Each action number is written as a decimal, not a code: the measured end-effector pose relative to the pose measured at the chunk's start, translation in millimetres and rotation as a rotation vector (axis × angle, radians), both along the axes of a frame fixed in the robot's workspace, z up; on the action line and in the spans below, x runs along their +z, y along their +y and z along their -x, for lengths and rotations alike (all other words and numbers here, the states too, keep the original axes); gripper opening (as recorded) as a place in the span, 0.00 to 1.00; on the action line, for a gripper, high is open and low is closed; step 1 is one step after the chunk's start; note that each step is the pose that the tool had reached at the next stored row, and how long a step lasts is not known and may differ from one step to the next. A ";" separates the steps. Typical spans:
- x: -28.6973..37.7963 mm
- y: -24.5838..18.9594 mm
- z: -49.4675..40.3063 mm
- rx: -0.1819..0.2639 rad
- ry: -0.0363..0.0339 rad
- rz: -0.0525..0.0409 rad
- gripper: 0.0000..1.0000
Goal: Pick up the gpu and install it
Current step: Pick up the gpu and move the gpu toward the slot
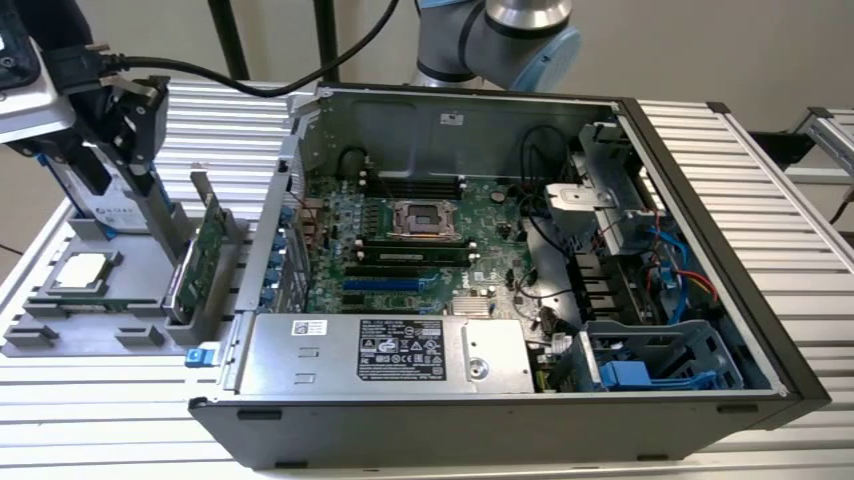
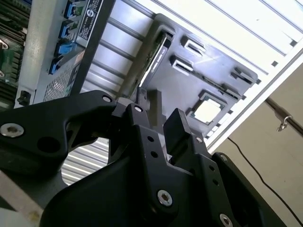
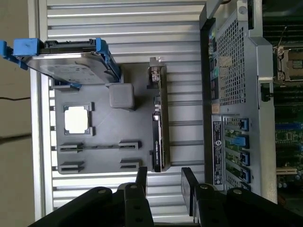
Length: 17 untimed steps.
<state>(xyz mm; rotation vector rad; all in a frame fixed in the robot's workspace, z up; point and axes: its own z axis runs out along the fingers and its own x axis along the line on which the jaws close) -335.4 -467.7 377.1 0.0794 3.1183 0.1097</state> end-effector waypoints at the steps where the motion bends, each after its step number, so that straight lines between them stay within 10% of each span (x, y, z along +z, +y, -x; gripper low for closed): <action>1: -0.4 0.0 0.0 0.000 0.0000 0.0000 0.00; 17: -8.8 0.0 -0.3 0.000 0.0000 0.0000 0.00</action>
